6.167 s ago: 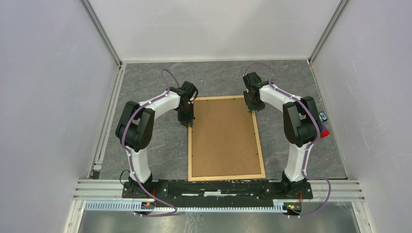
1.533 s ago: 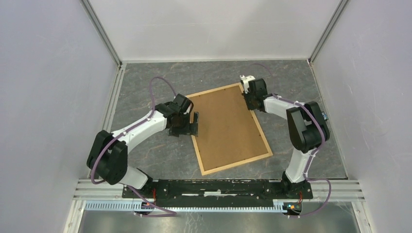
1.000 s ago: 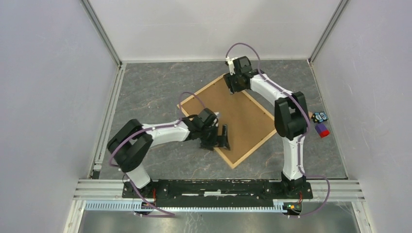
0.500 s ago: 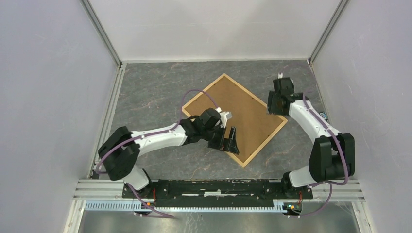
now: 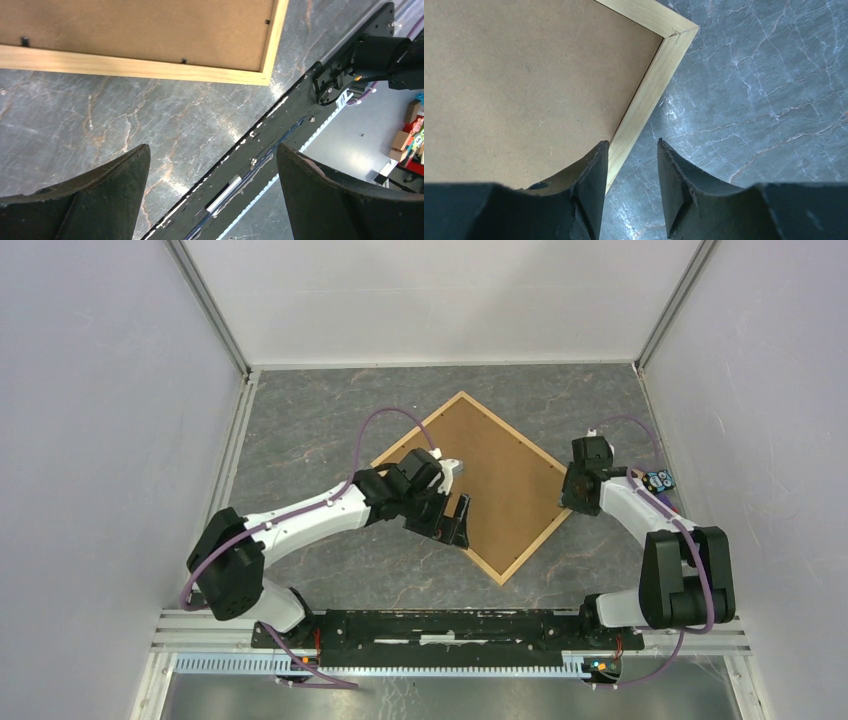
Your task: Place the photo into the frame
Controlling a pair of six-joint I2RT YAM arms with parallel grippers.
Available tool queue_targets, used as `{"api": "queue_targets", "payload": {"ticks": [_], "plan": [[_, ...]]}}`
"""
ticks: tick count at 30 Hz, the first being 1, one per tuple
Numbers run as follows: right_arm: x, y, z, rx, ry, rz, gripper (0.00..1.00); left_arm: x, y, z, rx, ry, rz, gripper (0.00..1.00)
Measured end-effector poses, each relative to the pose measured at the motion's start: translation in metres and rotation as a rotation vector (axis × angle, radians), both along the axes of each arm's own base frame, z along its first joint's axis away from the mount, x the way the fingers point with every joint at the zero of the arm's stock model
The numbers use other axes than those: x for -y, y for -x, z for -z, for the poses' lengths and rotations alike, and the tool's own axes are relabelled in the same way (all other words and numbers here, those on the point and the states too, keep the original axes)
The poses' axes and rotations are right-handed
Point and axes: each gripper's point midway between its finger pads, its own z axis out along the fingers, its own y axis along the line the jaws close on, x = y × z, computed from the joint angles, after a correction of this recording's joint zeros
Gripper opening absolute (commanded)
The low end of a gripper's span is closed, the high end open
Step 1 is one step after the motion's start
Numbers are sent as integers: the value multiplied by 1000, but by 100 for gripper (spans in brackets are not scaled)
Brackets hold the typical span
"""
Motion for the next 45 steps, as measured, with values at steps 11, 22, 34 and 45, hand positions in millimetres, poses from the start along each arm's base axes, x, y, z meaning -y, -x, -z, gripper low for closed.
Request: {"api": "queue_targets", "payload": {"ticks": [11,22,34,45], "plan": [[-3,-4,16,17,-28,42,26,-15,-6,4,17,-52,-15,100],[-9,-38,14,165,-34,-118,0,-17,-8,1,34,-51,-20,100],[-22,-34,12,84,-60,-256,43,-5,-7,-17,6,10,-28,100],[-29,-23,19,23,-81,-251,18,22,-14,-27,-5,25,-35,100]]}}
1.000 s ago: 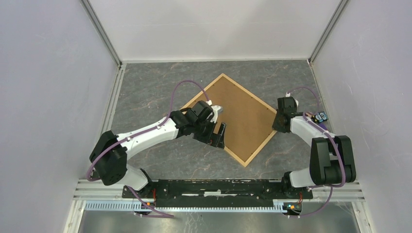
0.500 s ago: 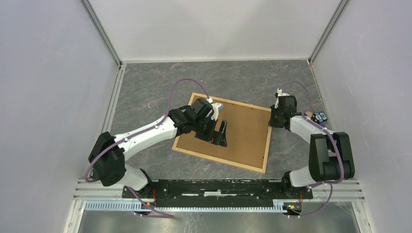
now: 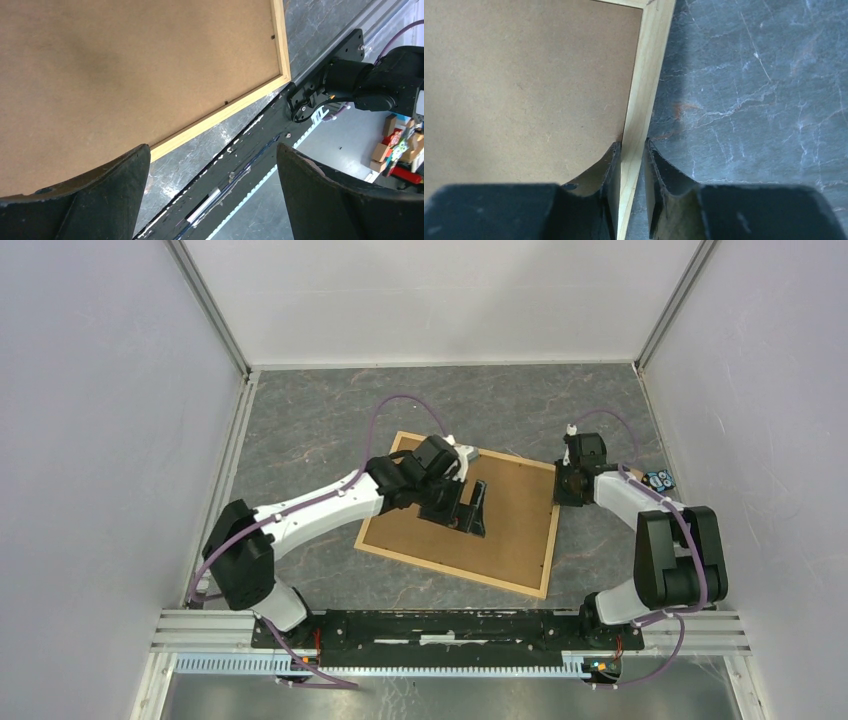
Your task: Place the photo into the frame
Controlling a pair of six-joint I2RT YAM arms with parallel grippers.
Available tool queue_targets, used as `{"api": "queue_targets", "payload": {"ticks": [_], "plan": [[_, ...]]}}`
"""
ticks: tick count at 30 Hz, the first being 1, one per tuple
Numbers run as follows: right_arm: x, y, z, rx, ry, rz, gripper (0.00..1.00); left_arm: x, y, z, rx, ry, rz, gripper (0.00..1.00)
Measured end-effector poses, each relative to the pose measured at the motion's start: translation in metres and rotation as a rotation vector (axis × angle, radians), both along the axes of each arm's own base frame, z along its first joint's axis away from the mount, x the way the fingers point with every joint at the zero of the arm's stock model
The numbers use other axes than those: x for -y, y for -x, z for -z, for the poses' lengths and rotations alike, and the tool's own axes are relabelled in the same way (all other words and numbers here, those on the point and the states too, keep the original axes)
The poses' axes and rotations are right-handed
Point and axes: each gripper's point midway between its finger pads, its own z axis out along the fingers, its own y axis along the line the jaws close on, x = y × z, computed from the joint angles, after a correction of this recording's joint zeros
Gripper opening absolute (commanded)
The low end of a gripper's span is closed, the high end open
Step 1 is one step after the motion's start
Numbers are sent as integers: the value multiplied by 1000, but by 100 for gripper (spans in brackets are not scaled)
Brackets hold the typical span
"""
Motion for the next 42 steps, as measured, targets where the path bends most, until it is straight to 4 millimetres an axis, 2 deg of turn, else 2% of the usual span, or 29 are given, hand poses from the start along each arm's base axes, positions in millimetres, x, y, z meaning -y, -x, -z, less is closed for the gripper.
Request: {"api": "queue_targets", "payload": {"ticks": [2,3,8,12,17,20,24,28,30,33,37,39,42], "plan": [[-1,0,1,-15,-7,26,2,9,3,1,14,-23,13,100],[-1,1,1,-25,-12,45,0,14,5,3,27,-38,21,100],[-2,1,-1,-85,-22,106,0,40,18,13,104,-107,63,100],[-3,2,-3,-131,-30,134,0,53,28,27,227,-174,141,100],[-14,14,-8,-227,-75,158,0,68,45,35,418,-186,298,100],[-18,16,-19,-258,-96,176,0,74,60,45,547,-203,420,100],[-24,9,-37,-265,-125,186,0,79,84,65,712,-212,586,100],[-27,6,-47,-269,-142,199,0,70,100,89,855,-255,710,100],[-27,8,-48,-279,-143,208,0,70,101,90,910,-268,730,99],[-28,13,-48,-300,-148,225,0,80,88,79,1026,-288,693,95],[-29,13,-48,-303,-154,246,0,87,74,79,1149,-357,654,79],[-30,12,-49,-299,-161,254,0,89,72,82,1200,-394,656,80],[-30,13,-49,-303,-164,267,0,89,71,82,1247,-420,672,90]]}}
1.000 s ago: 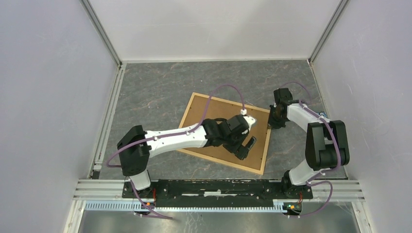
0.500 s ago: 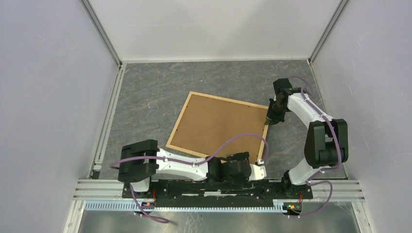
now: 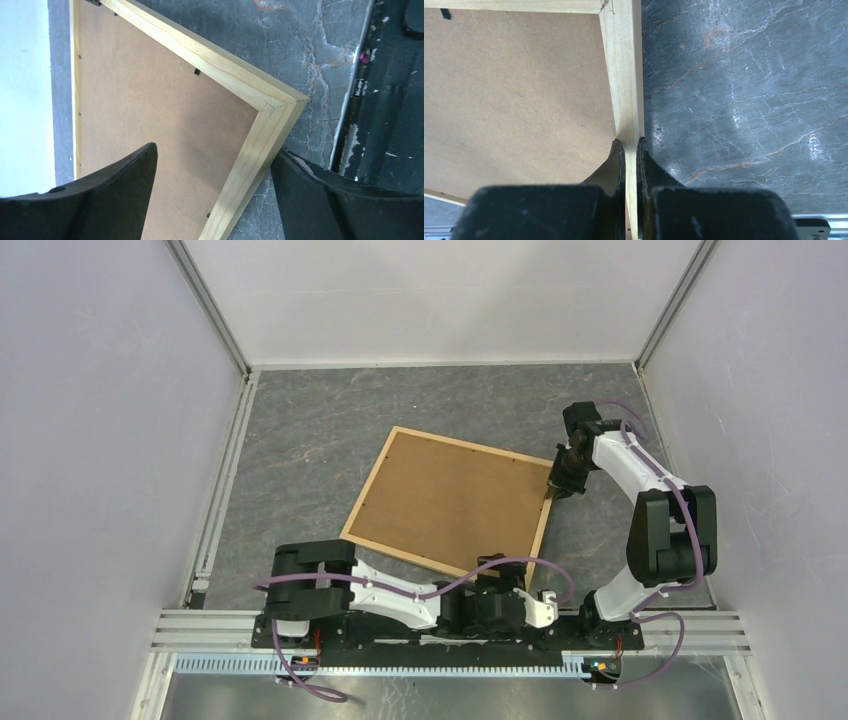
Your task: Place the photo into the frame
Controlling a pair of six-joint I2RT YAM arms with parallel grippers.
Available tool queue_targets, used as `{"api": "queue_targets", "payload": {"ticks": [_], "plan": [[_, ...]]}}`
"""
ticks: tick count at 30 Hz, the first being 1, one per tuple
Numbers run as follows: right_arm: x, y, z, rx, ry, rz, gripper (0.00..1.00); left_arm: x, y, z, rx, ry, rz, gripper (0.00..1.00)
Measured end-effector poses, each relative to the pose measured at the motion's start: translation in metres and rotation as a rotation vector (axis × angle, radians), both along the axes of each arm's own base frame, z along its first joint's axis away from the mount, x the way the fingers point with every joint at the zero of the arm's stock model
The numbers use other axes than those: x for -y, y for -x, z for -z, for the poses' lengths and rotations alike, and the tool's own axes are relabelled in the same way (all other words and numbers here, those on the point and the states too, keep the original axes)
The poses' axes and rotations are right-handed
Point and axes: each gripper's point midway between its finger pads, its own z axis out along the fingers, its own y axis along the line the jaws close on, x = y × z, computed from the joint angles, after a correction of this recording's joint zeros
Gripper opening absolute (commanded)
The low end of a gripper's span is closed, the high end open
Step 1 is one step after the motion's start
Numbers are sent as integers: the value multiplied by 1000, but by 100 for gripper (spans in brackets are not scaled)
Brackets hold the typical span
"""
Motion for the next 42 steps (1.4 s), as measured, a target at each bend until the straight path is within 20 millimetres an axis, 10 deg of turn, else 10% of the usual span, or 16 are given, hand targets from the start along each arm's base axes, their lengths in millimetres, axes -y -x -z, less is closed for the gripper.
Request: {"api": "queue_targets", "payload": {"ticks": [5,14,17,23,36,42], "plan": [[-1,-1,-1,1,-5,14,0,-1,-5,-4,56,4,-11,83],[-3,-16,-11,57,-25,41,1,-5,-23,6,275,-46,-74,31],[-5,-16,-26,99,-42,38,15,-13,-33,-2,357,-97,-92,22],[-2,-28,-76,327,-22,-73,75,-21,-40,-33,412,-98,-147,9],[52,-26,-273,871,295,-85,98,-19,-65,-227,276,241,-295,2],[67,8,-345,1072,347,-11,98,-59,-118,-337,54,556,-362,2]]}}
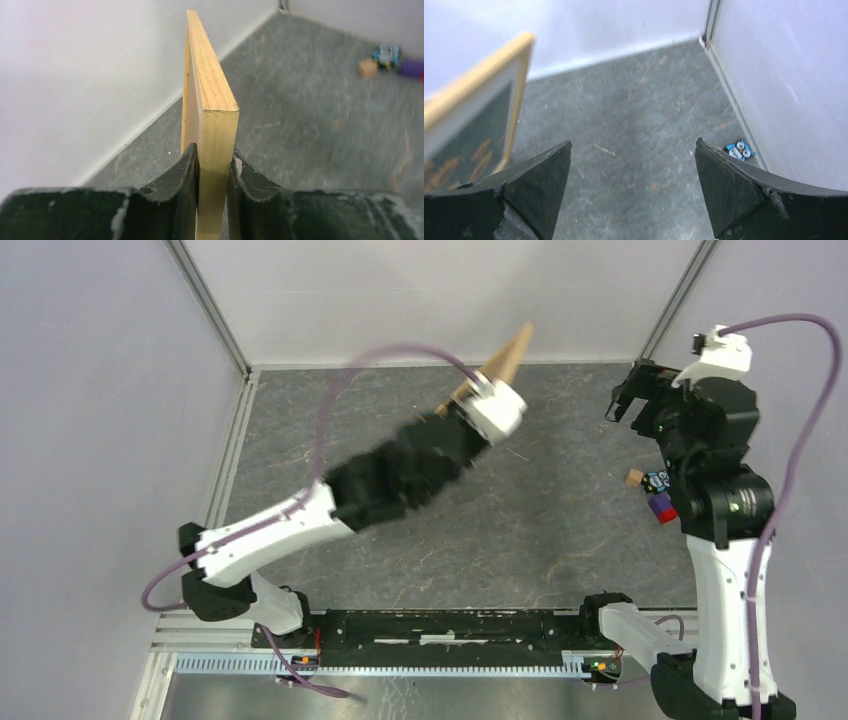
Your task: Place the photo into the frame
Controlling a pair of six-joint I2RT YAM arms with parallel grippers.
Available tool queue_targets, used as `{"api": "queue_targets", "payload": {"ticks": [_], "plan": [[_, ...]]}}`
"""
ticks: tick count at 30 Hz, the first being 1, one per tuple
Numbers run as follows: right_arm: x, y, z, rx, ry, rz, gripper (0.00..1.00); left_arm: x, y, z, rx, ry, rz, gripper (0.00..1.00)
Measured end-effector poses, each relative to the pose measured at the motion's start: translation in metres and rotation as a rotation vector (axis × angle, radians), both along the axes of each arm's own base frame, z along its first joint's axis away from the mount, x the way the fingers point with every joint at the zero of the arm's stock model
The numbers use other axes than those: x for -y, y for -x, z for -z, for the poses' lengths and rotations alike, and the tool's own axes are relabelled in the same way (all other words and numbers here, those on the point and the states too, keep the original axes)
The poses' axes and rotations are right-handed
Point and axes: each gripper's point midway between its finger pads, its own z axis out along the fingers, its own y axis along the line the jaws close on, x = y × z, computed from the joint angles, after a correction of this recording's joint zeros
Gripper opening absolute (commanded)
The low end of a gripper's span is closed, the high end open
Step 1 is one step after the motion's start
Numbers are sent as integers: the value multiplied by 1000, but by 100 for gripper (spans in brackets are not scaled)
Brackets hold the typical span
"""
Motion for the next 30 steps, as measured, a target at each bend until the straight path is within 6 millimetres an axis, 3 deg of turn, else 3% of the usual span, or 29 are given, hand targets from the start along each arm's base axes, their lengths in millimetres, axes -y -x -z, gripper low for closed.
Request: {"api": "queue_targets", "payload": {"ticks": [3,6,9,12,16,24,30], "plan": [[4,13,-26,91,-2,15,98,-46,-42,-45,-83,228,-51,2],[5,18,-31,116,-4,17,98,-90,-76,-69,-177,454,-119,2],[3,9,-13,75,-4,9,98,-100,-91,-74,-284,611,-83,2],[-2,0,11,15,-8,-9,98,-104,-109,-64,-418,771,-40,2],[-8,-9,39,-57,-17,-34,98,-111,-135,-20,-643,980,-43,2],[-15,-9,50,-74,-36,-65,98,-130,-187,92,-1019,1286,-171,2],[-21,-9,66,-114,-51,-96,98,-109,-236,184,-1212,1405,-234,2]]}}
